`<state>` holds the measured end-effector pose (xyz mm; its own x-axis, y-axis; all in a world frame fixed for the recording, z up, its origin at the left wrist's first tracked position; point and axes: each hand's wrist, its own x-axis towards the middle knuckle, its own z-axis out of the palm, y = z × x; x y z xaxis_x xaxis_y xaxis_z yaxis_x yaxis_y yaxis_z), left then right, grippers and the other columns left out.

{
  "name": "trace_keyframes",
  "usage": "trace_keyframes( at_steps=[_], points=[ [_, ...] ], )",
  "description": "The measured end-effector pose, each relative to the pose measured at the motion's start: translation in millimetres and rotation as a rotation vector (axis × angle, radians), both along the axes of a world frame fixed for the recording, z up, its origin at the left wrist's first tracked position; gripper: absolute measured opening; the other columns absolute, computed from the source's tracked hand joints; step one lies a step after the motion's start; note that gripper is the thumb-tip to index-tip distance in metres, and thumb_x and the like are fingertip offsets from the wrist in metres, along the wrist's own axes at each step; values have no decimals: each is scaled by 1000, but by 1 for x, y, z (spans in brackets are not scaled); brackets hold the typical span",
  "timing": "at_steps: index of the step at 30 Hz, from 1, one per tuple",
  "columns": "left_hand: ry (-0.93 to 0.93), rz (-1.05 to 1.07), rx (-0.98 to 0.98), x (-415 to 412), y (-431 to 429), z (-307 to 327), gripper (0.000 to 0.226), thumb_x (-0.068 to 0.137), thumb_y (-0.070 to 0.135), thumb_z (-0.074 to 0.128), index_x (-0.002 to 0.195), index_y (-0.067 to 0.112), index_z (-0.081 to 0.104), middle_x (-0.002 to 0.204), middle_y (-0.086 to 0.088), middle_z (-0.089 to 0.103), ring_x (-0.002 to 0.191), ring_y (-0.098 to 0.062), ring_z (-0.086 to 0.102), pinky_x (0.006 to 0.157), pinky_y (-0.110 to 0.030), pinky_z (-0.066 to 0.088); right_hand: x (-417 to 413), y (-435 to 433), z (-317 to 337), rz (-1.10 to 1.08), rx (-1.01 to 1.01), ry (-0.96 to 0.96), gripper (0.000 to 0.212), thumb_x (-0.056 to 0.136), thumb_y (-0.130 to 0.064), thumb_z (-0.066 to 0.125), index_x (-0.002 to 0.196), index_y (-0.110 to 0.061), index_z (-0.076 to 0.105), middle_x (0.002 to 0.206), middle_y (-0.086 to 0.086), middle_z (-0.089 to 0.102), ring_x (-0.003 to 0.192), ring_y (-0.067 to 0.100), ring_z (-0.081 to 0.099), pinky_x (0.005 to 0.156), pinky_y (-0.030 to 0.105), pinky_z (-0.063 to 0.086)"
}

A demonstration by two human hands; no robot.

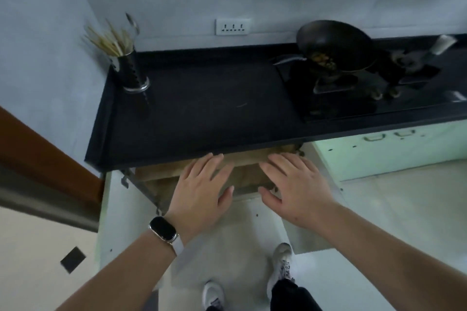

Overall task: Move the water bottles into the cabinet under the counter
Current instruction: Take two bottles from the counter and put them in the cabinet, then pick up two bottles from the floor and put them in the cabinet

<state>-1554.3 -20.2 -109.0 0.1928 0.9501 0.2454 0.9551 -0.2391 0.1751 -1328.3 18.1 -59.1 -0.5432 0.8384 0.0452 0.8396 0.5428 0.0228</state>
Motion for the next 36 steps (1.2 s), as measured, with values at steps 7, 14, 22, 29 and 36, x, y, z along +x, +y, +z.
trace_keyframes(
  at_steps=[7,14,22,29,36],
  points=[
    [44,-167,-11,55,13,37,51,94,47,46,138,24,55,142,-3,57,136,-25,49,110,-48,40,64,-27,28,-144,23,-12,56,93,-57,33,131,-22,56,135,3,57,126,27,51,107,44,38],
    [102,-263,45,135,26,61,51,95,47,42,137,23,57,141,-3,58,136,-24,50,110,-48,39,153,-37,38,-207,131,52,49,89,-51,42,118,-19,66,117,4,65,110,28,61,97,44,47],
    [108,-376,90,293,48,80,48,96,42,47,137,20,58,141,-4,57,136,-24,47,113,-47,35,309,-31,40,-319,206,136,50,88,-51,44,119,-19,65,117,5,65,108,31,62,97,46,48],
    [109,-477,132,432,76,94,50,94,44,45,132,18,62,137,-7,61,131,-29,53,108,-51,41,446,-26,43,-430,197,160,50,90,-52,44,122,-19,63,120,5,64,111,32,60,99,46,46],
    [60,-671,204,559,102,102,48,92,42,48,129,16,63,133,-9,63,128,-29,54,105,-53,44,558,-41,49,-611,275,187,49,89,-51,46,120,-19,64,118,5,66,109,31,61,96,44,47]
  ],
)
